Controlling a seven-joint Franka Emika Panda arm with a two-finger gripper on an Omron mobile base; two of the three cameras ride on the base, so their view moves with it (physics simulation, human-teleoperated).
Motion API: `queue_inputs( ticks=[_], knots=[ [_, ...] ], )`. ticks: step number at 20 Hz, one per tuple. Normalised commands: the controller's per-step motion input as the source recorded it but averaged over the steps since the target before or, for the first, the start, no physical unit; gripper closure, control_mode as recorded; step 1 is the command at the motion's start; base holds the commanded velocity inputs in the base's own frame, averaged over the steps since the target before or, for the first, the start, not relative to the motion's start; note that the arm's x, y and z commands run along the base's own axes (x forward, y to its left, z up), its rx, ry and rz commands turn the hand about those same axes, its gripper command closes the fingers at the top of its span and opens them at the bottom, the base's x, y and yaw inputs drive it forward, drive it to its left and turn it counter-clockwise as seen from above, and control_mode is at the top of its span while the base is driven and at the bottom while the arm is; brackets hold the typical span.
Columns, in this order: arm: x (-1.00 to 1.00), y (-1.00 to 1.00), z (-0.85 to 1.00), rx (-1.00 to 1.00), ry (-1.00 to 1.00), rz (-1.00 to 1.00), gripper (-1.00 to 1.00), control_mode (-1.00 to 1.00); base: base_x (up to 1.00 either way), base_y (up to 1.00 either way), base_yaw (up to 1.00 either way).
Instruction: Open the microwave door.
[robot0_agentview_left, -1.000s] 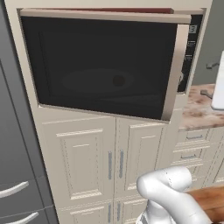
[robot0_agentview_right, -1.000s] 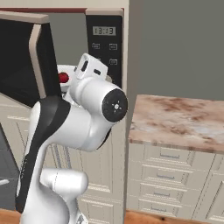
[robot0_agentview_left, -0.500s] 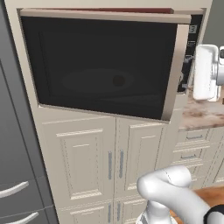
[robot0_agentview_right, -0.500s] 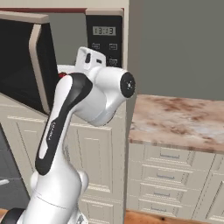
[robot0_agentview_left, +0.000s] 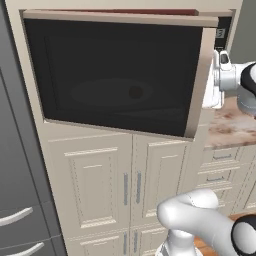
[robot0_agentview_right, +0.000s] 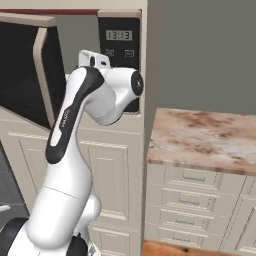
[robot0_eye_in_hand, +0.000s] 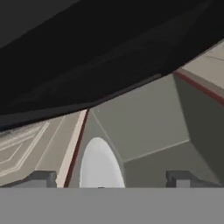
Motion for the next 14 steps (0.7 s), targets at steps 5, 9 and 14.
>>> queue_inputs(
  ticks=[5, 9, 14],
  knots=[
    [-0.33, 0.79, 0.0, -0.03, -0.05, 0.25, -1.0, -1.0, 0.0, 0.0, 0.0],
    [-0.73, 0.95, 0.0, 0.0, -0.06, 0.29, -1.0, -1.0, 0.0, 0.0, 0.0],
    [-0.89, 0.85, 0.0, 0.01, -0.1, 0.33, -1.0, -1.0, 0.0, 0.0, 0.0]
  ],
)
